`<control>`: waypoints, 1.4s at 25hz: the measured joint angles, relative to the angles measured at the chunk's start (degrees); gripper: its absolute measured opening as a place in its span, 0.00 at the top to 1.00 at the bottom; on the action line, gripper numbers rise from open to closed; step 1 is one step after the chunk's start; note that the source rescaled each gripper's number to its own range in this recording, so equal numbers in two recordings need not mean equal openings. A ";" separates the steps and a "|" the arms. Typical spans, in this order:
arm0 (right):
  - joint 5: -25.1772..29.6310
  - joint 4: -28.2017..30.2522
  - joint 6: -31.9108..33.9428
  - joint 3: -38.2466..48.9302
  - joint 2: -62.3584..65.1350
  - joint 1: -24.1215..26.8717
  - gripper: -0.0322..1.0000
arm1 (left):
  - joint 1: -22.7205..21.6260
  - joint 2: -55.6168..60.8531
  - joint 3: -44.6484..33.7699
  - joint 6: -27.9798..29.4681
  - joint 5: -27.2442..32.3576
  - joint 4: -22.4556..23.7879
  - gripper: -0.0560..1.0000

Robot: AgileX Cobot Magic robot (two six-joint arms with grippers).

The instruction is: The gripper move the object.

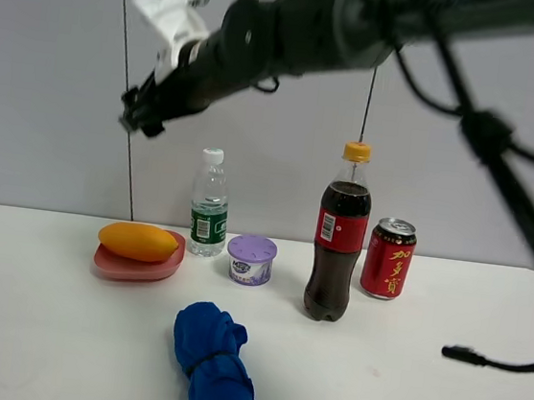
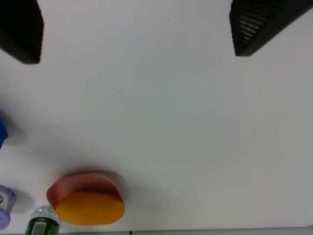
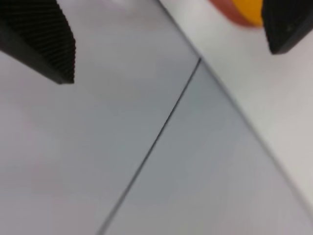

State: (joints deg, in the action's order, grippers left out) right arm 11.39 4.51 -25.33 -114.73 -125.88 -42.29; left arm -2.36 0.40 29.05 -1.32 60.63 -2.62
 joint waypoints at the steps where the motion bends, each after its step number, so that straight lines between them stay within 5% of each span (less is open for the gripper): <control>1: 1.65 -0.79 1.03 0.00 2.50 0.00 0.52 | 0.00 0.00 0.00 0.00 0.00 0.00 0.00; 5: 11.55 -1.58 2.68 -0.15 13.52 0.00 0.42 | 0.00 0.00 0.00 0.00 0.00 0.00 0.00; 10: 27.20 -1.30 3.20 -0.19 24.86 0.00 0.15 | 0.00 0.00 0.00 0.00 0.00 0.00 0.00; 16: 39.04 5.52 8.46 1.68 34.77 -0.06 0.08 | 0.00 0.00 0.00 0.00 0.00 0.00 0.00; 20: 33.99 11.36 10.97 17.82 43.18 -0.06 0.08 | 0.00 0.00 0.00 0.00 0.00 0.00 0.00; 26: 22.43 11.23 17.77 46.57 58.15 -0.06 0.08 | 0.00 0.00 0.00 0.00 0.00 0.00 0.00; 30: 23.48 7.92 21.36 55.25 68.01 1.02 0.08 | 0.00 0.00 0.00 0.00 0.00 0.00 0.00; 35: 27.14 6.19 21.62 62.06 77.30 11.26 0.08 | 0.00 0.00 0.00 0.00 0.00 0.00 0.00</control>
State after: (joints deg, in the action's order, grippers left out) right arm 38.53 10.70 -3.71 -52.67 -48.58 -31.03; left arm -2.36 0.40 29.05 -1.32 60.63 -2.62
